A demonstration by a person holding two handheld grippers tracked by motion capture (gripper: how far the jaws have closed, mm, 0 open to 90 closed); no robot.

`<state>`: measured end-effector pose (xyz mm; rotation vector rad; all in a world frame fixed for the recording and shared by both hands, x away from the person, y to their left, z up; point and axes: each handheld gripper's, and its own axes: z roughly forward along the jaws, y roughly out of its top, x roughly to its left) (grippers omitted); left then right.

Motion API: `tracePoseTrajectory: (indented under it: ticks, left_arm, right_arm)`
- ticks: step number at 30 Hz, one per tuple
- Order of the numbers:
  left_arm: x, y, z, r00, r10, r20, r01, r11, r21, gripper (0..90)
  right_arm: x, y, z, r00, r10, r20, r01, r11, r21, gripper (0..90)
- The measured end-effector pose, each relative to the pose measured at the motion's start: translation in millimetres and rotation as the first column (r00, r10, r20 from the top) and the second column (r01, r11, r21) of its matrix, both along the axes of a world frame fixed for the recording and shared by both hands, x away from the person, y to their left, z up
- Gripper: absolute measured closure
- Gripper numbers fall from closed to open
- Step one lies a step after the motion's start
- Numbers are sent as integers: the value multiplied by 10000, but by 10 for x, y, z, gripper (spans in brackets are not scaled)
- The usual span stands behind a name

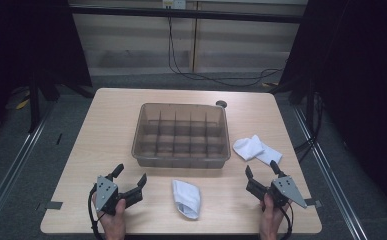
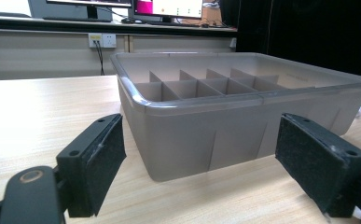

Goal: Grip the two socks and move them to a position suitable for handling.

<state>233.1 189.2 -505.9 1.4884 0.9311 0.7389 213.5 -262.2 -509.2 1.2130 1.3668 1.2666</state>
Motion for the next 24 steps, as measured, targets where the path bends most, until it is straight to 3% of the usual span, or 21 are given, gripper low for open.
tracePoseTrajectory:
  ticks: [8, 11, 14, 21, 24]
  left_arm:
    - [0, -1, 0, 10000, -56, 19, 56, 10000, 27, 157]
    - [2, -6, 1, 10000, -67, 13, 67, 10000, 30, 157]
    - [-3, -6, 2, 9999, -120, 36, 119, 9998, 145, 157]
    - [3, -8, 1, 10000, -38, 4, 38, 10000, -7, 157]
    - [4, -7, 1, 10000, -63, -29, 63, 10000, -14, 157]
  right_arm:
    - [-16, -5, 7, 9982, 562, -216, -560, 9984, 102, 132]
    - [11, -21, 15, 9961, 728, -492, -716, 9971, 254, 133]
    - [41, -38, 21, 9916, 1016, -796, -966, 9932, 646, 134]
    - [18, 9, 29, 9822, 1543, -1069, -1467, 9863, 761, 134]
    - [18, 58, 41, 9757, 1656, -1436, -1564, 9850, 730, 141]
